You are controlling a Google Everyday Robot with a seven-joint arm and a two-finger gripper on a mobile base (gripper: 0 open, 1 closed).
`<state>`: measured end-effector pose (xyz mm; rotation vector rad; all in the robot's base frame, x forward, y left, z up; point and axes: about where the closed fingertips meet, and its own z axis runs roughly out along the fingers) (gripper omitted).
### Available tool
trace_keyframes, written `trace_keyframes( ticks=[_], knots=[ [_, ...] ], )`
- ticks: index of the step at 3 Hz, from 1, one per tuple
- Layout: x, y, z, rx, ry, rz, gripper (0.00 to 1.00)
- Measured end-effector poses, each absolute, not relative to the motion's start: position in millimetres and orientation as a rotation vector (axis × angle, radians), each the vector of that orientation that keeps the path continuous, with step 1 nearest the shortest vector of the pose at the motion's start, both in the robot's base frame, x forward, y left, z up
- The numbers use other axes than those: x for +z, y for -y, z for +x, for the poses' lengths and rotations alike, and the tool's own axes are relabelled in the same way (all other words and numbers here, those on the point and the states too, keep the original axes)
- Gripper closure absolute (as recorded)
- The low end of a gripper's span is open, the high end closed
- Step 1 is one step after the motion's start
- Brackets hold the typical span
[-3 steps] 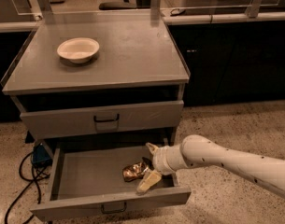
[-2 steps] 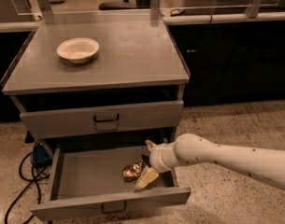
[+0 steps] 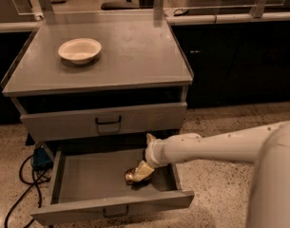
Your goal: Pick orange can from middle drawer and place on counter
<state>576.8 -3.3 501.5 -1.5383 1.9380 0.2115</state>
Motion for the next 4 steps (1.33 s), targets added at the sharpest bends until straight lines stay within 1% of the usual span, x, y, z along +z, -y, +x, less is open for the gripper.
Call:
trace_keyframes(
  ticks=[1,2,4],
  knots=[
    [456.2,-23.0,589.5,0.299,-1.936,-1.539,0.0],
    [436.7,-36.1,606.1,0.339,-1.929,-1.513,0.0],
    [430.1,-35.2,603.9,0.341,-1.941,-1.528,0.0]
  ],
)
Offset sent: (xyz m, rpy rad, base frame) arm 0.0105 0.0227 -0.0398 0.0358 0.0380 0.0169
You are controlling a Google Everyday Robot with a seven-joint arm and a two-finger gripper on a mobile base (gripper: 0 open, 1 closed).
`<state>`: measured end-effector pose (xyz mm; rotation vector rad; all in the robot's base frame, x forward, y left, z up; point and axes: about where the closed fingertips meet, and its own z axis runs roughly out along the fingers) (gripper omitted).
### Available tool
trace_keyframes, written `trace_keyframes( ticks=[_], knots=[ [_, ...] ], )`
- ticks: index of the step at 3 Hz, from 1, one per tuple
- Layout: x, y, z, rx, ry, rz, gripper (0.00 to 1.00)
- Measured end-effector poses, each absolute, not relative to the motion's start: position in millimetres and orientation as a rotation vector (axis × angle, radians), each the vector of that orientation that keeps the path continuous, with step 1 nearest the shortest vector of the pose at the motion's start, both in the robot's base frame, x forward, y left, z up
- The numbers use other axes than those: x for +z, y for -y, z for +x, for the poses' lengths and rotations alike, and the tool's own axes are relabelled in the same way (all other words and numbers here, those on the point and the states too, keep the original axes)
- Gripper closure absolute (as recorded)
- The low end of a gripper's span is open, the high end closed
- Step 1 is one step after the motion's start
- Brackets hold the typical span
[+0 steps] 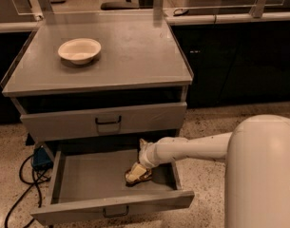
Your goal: Pick orange can from middle drawer and place on counter
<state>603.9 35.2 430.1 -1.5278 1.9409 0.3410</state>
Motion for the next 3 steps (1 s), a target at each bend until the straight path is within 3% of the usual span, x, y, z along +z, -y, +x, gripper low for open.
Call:
trace_keyframes(
  ticks=[2,3],
  knots=[
    [363.4,-44.5,549.8,0.575,-1.993,-1.628,0.0],
    [357.2,-45.0,543.8,0.592,-2.0,-1.64,0.0]
  ],
)
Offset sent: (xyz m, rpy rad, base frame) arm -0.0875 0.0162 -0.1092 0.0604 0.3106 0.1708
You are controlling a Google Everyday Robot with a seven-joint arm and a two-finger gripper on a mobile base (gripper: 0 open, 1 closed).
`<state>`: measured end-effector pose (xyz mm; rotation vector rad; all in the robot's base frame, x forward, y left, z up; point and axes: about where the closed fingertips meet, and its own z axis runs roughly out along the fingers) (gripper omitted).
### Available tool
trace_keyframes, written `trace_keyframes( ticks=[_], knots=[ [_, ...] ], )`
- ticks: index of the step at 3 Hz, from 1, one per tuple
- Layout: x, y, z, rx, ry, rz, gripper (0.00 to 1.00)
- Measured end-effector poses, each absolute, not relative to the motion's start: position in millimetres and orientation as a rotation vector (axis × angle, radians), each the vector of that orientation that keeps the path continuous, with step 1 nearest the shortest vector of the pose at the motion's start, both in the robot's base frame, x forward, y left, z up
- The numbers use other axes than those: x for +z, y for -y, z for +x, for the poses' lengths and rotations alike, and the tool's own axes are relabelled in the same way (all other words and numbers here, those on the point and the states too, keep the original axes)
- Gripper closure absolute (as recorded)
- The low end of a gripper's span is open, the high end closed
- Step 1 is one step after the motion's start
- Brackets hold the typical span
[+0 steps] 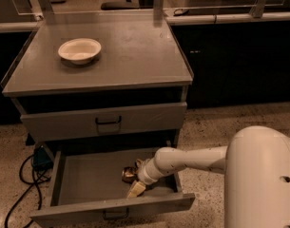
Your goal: Pick orange can from middle drawer and place on counter
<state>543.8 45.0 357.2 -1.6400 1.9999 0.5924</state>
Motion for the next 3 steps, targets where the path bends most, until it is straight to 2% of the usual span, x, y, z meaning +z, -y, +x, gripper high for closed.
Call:
trace_keyframes(
  ticks=[1,3],
  knots=[
    [357.2,-45.0,543.8,0.593,-2.0,-1.64,0.15],
    [360.7,-46.4,542.2,0.584,-1.998,-1.643,0.61]
  ],
)
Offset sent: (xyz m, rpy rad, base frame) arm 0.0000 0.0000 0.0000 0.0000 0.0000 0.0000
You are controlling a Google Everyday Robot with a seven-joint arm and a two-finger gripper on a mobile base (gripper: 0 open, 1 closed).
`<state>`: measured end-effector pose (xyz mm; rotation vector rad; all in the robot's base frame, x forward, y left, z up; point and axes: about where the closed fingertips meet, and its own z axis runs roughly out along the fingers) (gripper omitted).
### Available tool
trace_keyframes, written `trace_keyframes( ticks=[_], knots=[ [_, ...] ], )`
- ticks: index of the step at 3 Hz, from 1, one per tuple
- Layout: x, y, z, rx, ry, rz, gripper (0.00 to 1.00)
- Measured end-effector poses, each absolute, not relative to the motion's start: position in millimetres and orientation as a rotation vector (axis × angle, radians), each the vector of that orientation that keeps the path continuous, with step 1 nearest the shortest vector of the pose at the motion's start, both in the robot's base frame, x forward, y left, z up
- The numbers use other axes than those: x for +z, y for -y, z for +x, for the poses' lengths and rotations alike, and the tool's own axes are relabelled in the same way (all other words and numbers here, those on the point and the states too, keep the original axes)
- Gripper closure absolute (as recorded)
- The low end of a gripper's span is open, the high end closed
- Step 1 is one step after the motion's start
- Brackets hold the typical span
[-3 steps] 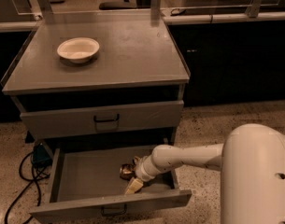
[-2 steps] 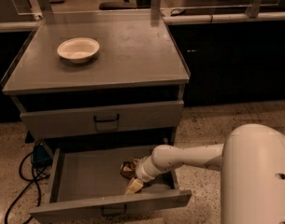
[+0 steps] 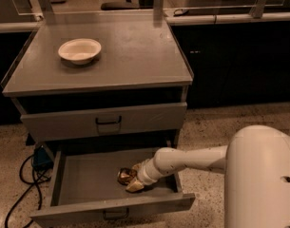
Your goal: Pick orange can from middle drawer and place on counter
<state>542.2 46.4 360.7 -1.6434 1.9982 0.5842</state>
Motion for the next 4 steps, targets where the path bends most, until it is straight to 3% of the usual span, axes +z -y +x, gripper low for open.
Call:
trace_keyframes(
  ticks=[1,2,4],
  knots=[
    [392.9,-42.8,539.3,0.502,-2.01,-1.612,0.85],
    [448.8,-35.7,533.0,0.392,-2.021,-1.505,1.0],
    [514.3,3.6,483.3,0.265,-2.004,-1.458,1.0]
  ],
)
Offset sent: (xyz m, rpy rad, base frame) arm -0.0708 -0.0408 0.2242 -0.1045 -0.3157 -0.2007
